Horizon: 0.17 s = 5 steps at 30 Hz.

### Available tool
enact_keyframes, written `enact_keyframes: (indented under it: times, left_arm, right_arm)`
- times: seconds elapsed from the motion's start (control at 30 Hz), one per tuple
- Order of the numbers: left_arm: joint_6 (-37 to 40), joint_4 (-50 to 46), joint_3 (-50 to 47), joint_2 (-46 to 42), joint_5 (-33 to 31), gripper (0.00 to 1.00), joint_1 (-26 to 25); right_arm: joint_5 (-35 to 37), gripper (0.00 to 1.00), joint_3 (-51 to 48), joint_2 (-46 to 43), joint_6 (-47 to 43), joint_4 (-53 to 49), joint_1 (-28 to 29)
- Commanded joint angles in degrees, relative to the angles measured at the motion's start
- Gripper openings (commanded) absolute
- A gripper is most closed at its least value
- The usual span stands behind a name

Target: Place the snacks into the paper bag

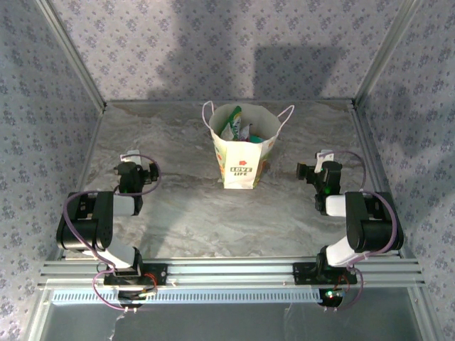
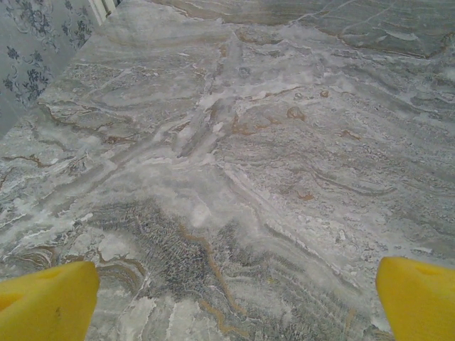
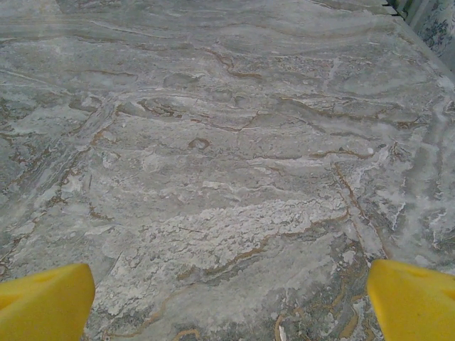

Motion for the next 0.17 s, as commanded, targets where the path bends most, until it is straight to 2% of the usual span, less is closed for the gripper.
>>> enact_keyframes:
  times: [0.0,0.13]
  left_arm:
    - [-0.6,2.9,0.8,0.3,0.8,1.00,0.1]
    - [-0.5,2.9,0.8,0.3,0.8,1.00,0.1]
  right_arm:
    - [-0.4,1.00,1.0,0.4,-0.7,1.0,-0.3]
    - [-0.4,1.00,1.0,0.3,-0.6,1.0,-0.4]
